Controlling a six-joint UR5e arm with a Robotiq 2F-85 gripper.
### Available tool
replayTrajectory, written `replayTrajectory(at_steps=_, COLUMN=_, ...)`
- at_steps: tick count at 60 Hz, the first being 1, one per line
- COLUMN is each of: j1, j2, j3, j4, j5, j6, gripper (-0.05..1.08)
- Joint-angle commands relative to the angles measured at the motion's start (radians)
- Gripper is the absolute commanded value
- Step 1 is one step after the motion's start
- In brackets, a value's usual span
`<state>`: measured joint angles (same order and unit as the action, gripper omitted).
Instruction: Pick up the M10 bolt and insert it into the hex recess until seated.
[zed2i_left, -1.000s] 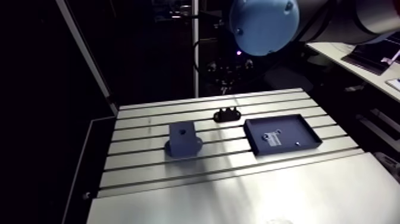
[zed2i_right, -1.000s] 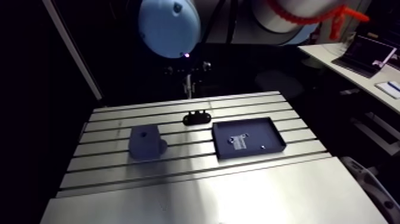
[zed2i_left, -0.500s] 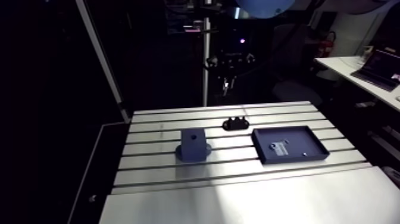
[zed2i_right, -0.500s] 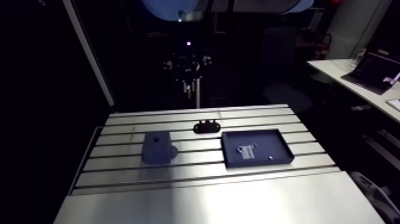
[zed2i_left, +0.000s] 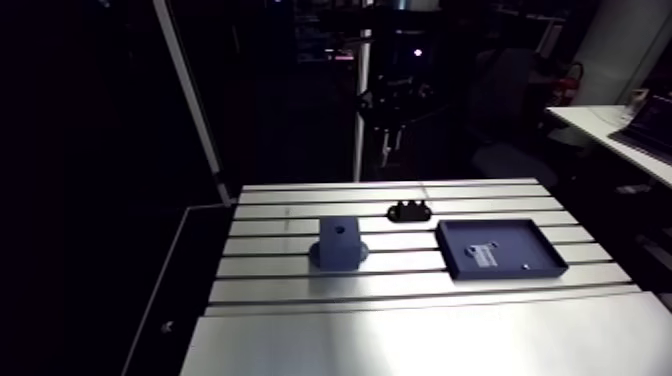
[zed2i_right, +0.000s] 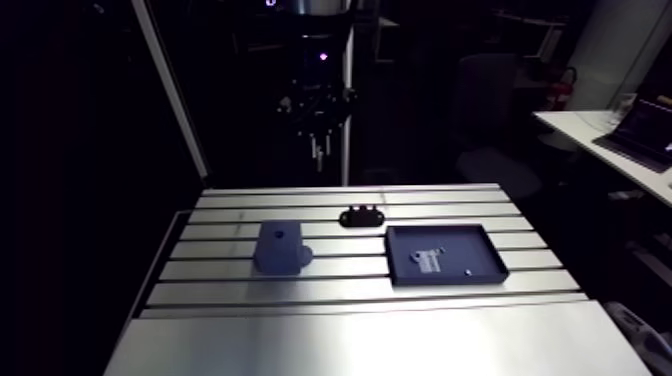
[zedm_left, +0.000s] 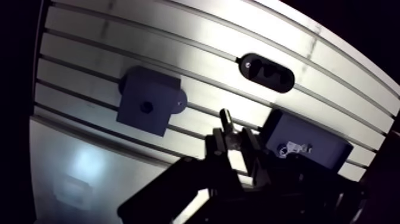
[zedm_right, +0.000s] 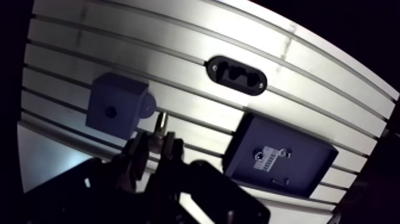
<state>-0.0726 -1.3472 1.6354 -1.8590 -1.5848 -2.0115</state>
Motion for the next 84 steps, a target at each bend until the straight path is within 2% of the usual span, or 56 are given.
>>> replayTrajectory(at_steps=1, j1=0.044, j2=0.032, j3=-0.038, j4=0.070, j5=-0.008, j6=-0.078, gripper=0.73)
replayTrajectory(at_steps=4, j1=0.053, j2=0.039, j3=-0.052, j4=0.088, j5=-0.008, j6=-0.082, gripper=0.73)
replayTrajectory(at_steps=8, j1=0.073, j2=0.049, j3=-0.062, j4=0.098, j5=-0.018, j6=-0.083, gripper=0.73)
replayTrajectory(at_steps=10, j1=0.095, j2=0.057, j3=-0.069, j4=0.106, j5=-0.037, j6=-0.083, gripper=0.73)
replayTrajectory(at_steps=11, j1=0.095, j2=0.057, j3=-0.069, j4=0.106, j5=-0.037, j6=-0.083, gripper=0.73)
replayTrajectory(at_steps=12, j1=0.105, j2=0.059, j3=-0.070, j4=0.110, j5=-0.049, j6=-0.082, gripper=0.73)
replayTrajectory(at_steps=13, j1=0.105, j2=0.059, j3=-0.070, j4=0.110, j5=-0.049, j6=-0.082, gripper=0.73)
replayTrajectory(at_steps=14, j1=0.114, j2=0.062, j3=-0.070, j4=0.112, j5=-0.060, j6=-0.082, gripper=0.73)
replayTrajectory(at_steps=15, j1=0.114, j2=0.062, j3=-0.070, j4=0.112, j5=-0.060, j6=-0.082, gripper=0.73)
replayTrajectory(at_steps=16, j1=0.121, j2=0.066, j3=-0.071, j4=0.115, j5=-0.069, j6=-0.082, gripper=0.73)
replayTrajectory(at_steps=20, j1=0.130, j2=0.077, j3=-0.072, j4=0.125, j5=-0.077, j6=-0.082, gripper=0.73)
replayTrajectory(at_steps=48, j1=0.157, j2=0.093, j3=-0.072, j4=0.145, j5=-0.078, j6=-0.074, gripper=0.73)
replayTrajectory(at_steps=58, j1=0.166, j2=0.106, j3=-0.061, j4=0.136, j5=-0.083, j6=-0.066, gripper=0.73)
replayTrajectory(at_steps=84, j1=0.174, j2=0.127, j3=-0.035, j4=0.077, j5=-0.079, j6=-0.059, gripper=0.73)
